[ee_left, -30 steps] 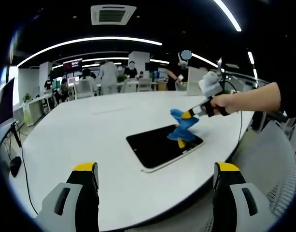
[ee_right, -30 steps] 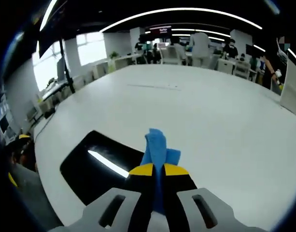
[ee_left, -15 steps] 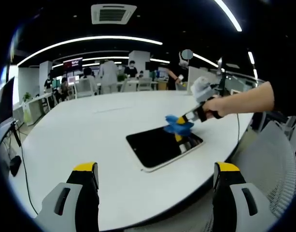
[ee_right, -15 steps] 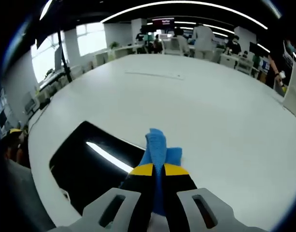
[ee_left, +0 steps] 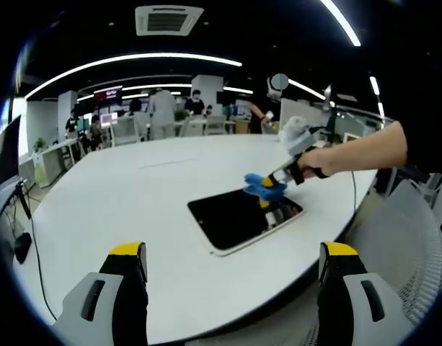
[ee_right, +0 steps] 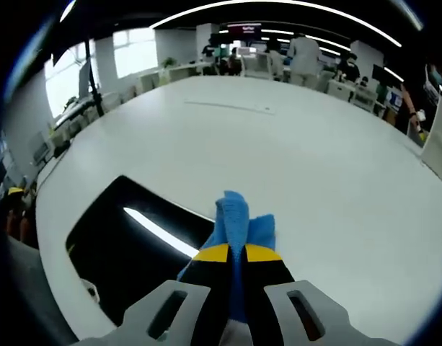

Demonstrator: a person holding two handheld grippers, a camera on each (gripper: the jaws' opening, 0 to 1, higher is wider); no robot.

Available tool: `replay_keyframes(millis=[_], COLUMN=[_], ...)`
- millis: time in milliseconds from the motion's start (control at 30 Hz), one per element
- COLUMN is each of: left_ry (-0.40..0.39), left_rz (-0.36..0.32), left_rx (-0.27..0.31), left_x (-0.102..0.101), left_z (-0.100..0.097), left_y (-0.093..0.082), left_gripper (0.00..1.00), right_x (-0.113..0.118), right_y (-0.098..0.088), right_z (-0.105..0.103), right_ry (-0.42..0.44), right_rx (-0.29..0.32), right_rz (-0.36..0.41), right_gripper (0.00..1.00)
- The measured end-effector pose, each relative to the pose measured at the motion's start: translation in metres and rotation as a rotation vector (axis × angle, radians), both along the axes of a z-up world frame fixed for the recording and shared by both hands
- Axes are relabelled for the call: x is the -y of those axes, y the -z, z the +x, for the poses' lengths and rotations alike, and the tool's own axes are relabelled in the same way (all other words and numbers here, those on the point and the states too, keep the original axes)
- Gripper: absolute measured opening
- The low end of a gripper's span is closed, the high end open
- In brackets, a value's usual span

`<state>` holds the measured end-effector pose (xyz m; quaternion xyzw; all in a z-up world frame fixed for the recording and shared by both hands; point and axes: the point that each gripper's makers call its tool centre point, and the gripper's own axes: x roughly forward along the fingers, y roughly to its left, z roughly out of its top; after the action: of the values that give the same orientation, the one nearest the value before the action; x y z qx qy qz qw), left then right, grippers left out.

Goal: Wipe the mirror surface with the cleaning cloth until all visible marks leave the cleaned area.

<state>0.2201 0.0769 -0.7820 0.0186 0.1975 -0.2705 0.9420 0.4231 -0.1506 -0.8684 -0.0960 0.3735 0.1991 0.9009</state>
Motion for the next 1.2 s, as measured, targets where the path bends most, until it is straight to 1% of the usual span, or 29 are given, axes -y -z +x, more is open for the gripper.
replay_keyframes(millis=[133, 267, 367, 500, 700, 1200], left_ry=[0.004, 0.009, 0.007, 0.008, 0.008, 0.013], left_rz=[-0.005, -0.01, -0.01, -0.01, -0.014, -0.026], left_rx=[0.002, 0.005, 0.006, 0.003, 0.005, 0.013], left_x=[0.001, 0.002, 0.002, 0.002, 0.002, 0.003], left_z=[0.0, 0.0, 0.0, 0.0, 0.0, 0.0], left_y=[-0.001, -0.002, -0.002, -0.002, -0.002, -0.004], left_gripper=[0.99, 0.99, 0.99, 0.99, 0.99, 0.99], right_x=[-0.001, 0.0, 0.0, -0.003, -0.007, -0.026], right_y=[0.001, 0.002, 0.003, 0.002, 0.004, 0.001], right_z=[0.001, 0.001, 0.004, 0.003, 0.008, 0.001], right_ry=[0.007, -0.001, 0.009, 0.009, 0.015, 0.027], right_rx=[-0.002, 0.003, -0.001, -0.002, -0.002, -0.004], right_rz=[-0.005, -0.039, -0.035, -0.044, -0.046, -0.041], right_gripper=[0.0, 0.0, 0.0, 0.0, 0.01, 0.01])
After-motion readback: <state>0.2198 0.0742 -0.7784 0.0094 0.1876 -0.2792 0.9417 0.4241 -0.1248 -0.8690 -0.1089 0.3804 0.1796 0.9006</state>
